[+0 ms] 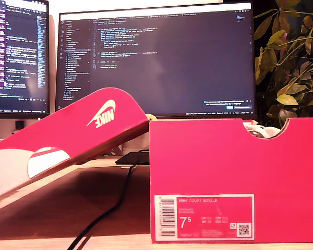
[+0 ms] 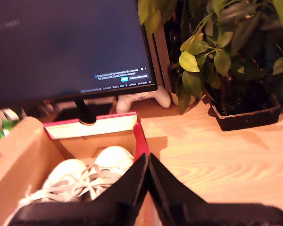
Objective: Close the red shoebox by pushing the lid with your left arm and holding the box in place with your right arm
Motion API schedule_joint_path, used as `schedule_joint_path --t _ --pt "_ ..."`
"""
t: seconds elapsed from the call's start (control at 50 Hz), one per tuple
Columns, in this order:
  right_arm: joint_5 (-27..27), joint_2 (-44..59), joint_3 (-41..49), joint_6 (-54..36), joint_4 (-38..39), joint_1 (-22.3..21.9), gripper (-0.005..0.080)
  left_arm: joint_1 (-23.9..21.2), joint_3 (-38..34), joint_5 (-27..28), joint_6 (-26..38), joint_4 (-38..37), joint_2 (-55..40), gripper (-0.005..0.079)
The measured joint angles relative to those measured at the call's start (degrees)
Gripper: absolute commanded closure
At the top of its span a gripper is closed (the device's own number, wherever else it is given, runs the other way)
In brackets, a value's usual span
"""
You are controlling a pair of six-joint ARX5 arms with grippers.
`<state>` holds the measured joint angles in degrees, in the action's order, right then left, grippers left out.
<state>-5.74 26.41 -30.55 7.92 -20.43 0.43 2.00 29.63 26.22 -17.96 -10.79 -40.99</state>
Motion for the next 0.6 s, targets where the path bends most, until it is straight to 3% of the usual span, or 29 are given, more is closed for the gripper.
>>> schedule_joint_path --t 0.6 --pt "-0.1 27.0 -8.0 -5.0 -0.8 0.0 0.0764 4.5 8.6 8.7 4.5 -2.9 -31.1 0.0762"
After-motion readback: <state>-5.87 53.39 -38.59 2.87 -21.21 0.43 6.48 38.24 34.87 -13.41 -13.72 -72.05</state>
